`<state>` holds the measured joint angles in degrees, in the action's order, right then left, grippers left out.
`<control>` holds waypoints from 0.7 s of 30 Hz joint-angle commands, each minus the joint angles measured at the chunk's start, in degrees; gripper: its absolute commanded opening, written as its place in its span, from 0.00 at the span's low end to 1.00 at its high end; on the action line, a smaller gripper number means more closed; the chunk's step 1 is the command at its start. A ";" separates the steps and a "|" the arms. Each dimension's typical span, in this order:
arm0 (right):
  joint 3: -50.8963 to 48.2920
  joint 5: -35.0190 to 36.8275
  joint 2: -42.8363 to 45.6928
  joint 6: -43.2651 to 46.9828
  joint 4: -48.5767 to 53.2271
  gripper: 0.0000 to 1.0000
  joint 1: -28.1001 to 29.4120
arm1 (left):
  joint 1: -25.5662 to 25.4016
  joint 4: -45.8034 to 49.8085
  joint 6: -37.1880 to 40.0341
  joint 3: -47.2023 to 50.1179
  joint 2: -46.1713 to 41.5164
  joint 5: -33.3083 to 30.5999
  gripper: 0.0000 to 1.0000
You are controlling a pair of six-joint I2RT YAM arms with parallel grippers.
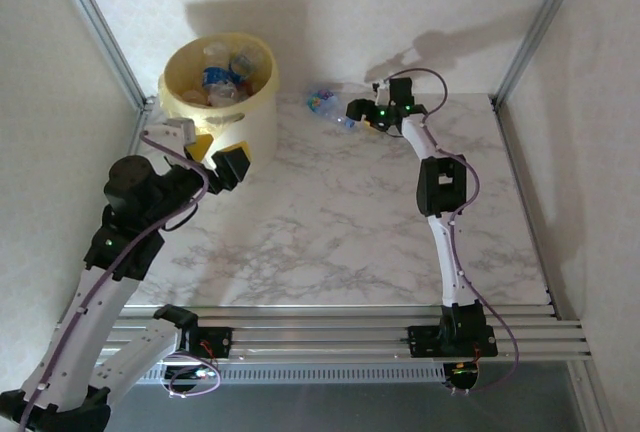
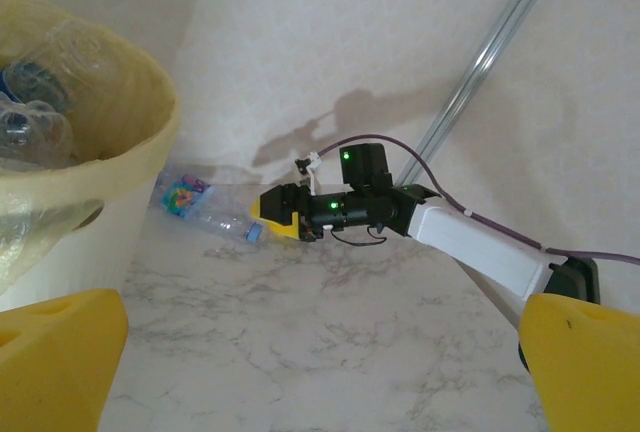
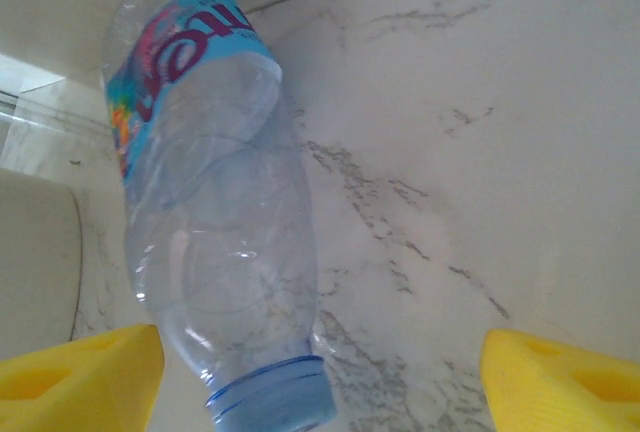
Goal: Throw the plastic bottles in the bin
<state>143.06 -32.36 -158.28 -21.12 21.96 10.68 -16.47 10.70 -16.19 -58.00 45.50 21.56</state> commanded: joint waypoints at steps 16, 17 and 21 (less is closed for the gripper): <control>4.45 0.00 -3.03 -3.05 3.31 0.78 4.34 | -0.49 -4.53 -1.66 -2.03 1.86 1.57 1.00; 4.31 0.76 -2.92 -2.89 3.73 0.78 4.59 | -0.45 -4.44 -1.66 -2.12 1.88 1.57 1.00; 5.57 3.99 -3.08 -1.44 6.87 0.76 5.96 | -0.48 -3.87 -1.83 -2.12 1.70 0.59 1.00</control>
<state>147.33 -29.91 -160.83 -23.64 22.13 13.96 -16.47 8.43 -16.86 -58.06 47.46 22.11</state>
